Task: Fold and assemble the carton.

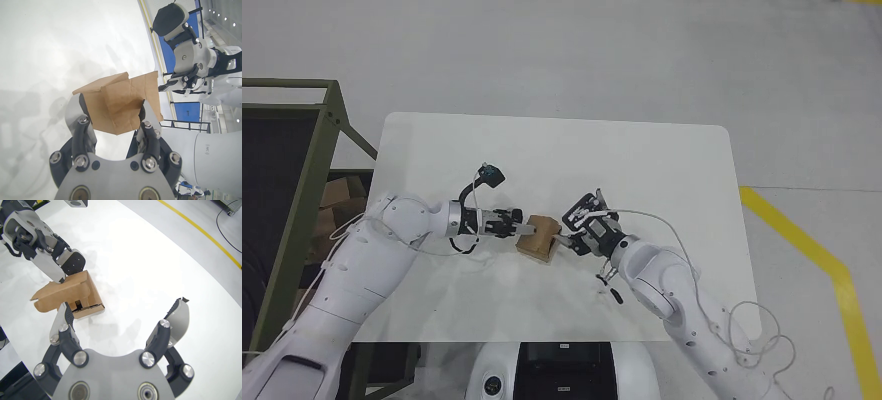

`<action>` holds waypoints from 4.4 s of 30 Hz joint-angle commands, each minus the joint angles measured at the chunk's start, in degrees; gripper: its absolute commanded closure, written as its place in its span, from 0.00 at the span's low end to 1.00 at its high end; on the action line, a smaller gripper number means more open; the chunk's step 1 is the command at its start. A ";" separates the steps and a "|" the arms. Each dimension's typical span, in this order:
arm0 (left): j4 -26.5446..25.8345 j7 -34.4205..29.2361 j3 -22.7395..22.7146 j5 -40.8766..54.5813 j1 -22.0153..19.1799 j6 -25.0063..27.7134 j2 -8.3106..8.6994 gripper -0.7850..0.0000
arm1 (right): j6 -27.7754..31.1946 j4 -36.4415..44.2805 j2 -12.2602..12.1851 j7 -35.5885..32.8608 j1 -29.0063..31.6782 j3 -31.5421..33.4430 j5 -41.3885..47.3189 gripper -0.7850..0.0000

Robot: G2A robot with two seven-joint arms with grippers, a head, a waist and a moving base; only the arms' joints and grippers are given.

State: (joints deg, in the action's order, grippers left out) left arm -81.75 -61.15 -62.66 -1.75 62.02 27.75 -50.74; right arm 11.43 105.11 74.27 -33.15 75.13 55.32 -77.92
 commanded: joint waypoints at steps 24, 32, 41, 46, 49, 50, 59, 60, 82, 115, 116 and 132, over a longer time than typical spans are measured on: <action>0.44 0.81 1.50 -0.47 -0.68 0.99 -0.38 0.56 | -0.33 -4.92 0.65 -0.13 -1.60 -0.67 2.67 0.00; 0.47 1.08 1.89 -1.07 -1.00 0.54 -0.49 0.55 | -0.42 -5.86 0.80 -0.08 -1.88 -0.91 2.88 0.00; 0.36 1.69 2.34 -2.33 -1.10 -0.18 -0.60 0.56 | -0.10 -6.40 0.79 0.48 -1.57 -0.61 2.99 0.00; 0.42 1.72 2.57 -2.57 -1.20 -0.36 -0.67 0.57 | 0.07 -6.85 0.78 0.94 -1.38 -0.47 3.05 0.00; 0.44 1.77 2.73 -2.89 -1.28 -0.63 -0.71 0.58 | 0.28 -7.20 0.76 1.42 -1.25 -0.35 3.18 0.00; 0.45 1.80 2.77 -3.00 -1.31 -0.69 -0.72 0.58 | 0.35 -7.30 0.75 1.56 -1.19 -0.32 3.14 0.00; 0.45 1.67 2.98 -3.46 -1.47 -1.15 -0.78 0.58 | 0.59 -7.76 0.68 2.82 -0.69 0.02 2.90 0.00; 0.45 1.68 2.99 -3.47 -1.47 -1.16 -0.78 0.58 | 0.60 -7.76 0.66 2.93 -0.66 0.06 2.78 0.00; 1.04 1.39 4.14 -3.75 -2.50 -1.67 -1.20 0.59 | 1.24 -8.70 0.54 3.84 -0.13 0.62 2.34 0.00; 1.94 1.64 4.46 -3.77 -2.72 -1.36 -1.43 0.61 | 2.66 -7.44 0.23 2.32 0.23 1.61 2.49 0.00; 1.96 1.63 4.47 -3.76 -2.74 -1.36 -1.44 0.61 | 2.84 -7.73 0.27 2.14 -0.02 1.34 2.44 0.00; 2.30 1.66 4.82 -3.87 -2.99 -1.59 -1.62 0.62 | 2.89 -9.98 0.82 2.41 -1.95 -0.99 1.97 0.00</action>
State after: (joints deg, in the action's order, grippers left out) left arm -79.46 -59.50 -57.85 -5.61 59.03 26.14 -52.35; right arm 14.37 95.15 75.10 -30.71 73.17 54.33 -75.92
